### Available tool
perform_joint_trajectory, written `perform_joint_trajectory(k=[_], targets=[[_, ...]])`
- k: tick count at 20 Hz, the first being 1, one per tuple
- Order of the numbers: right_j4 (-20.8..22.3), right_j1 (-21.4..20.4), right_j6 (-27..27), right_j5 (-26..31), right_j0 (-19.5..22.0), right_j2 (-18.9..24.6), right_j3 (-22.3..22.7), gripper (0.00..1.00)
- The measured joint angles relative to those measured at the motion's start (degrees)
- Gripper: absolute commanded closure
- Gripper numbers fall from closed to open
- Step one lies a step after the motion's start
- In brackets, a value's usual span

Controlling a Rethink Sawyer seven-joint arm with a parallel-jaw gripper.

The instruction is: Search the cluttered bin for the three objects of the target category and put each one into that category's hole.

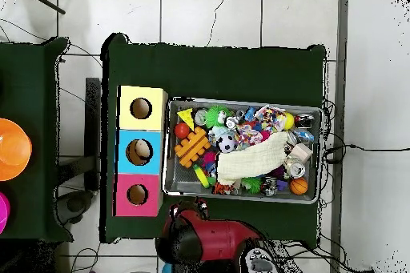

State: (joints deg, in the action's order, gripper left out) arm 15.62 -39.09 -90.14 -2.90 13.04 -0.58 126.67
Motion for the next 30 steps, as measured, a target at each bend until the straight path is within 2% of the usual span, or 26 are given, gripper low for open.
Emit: perform_joint_trajectory(k=[16,30], targets=[[0.1,0.5,0.0,-0.2,0.0,0.0,0.0,0.00],[0.6,3.3,0.0,-2.7,0.0,0.0,-0.3,0.00]])
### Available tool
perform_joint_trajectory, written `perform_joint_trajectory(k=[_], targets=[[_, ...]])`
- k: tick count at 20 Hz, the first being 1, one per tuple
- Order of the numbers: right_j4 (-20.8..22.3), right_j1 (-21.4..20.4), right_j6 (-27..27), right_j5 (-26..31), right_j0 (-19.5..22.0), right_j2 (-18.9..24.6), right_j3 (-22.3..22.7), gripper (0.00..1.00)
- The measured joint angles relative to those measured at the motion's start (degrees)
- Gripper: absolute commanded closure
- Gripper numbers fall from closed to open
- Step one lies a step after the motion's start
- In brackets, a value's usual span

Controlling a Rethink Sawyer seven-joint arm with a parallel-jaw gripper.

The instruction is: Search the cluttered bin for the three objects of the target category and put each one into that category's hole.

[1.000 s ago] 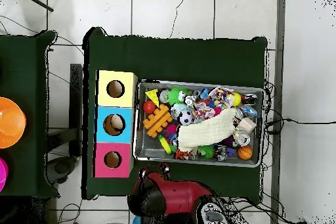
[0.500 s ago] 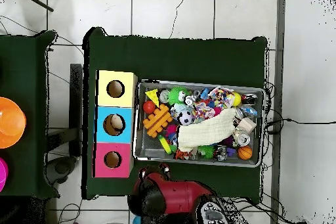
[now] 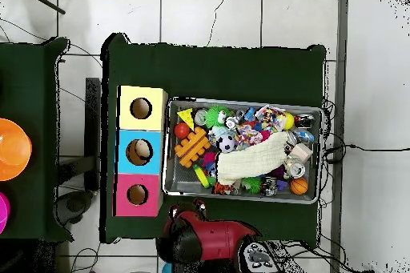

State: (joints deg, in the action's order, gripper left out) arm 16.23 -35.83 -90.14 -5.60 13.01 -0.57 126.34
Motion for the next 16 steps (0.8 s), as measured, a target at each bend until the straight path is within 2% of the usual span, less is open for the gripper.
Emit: perform_joint_trajectory(k=[16], targets=[[0.0,-2.1,0.0,-0.1,0.0,0.0,0.0,0.00]])
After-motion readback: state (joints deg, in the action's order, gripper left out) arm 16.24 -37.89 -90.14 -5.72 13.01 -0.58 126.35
